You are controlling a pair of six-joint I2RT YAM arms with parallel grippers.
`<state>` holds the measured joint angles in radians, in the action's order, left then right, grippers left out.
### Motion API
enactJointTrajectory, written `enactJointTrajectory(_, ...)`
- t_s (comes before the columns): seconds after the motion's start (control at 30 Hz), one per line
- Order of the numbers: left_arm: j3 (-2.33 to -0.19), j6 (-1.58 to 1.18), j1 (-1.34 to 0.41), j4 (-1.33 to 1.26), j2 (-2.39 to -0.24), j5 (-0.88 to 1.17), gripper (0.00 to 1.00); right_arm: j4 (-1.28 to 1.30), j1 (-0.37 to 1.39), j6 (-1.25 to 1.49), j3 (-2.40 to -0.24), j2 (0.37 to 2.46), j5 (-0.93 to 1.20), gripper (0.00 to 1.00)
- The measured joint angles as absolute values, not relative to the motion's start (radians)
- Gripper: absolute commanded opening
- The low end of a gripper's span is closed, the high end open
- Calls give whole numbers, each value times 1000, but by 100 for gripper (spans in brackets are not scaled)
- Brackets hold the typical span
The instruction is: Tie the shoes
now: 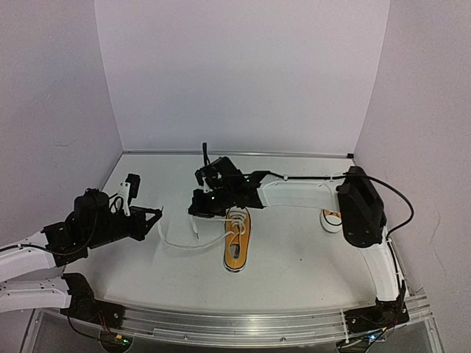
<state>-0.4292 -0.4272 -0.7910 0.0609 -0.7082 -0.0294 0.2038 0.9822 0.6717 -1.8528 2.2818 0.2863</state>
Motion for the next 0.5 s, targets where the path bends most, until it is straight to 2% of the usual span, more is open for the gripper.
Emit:
enactJointTrajectory(0.17,-416,-400,-795,41,-694,46,0,209,995,697,-1872,2338,320,51)
enactJointTrajectory(0.33,-423,-354,-800,43,-780,89,0,190,980,665,-1740,2222,319,52)
enactJointTrajectory(0.5,-474,-280,-803,37,-887,107,0,188,910,624,-1537,1973,313,45)
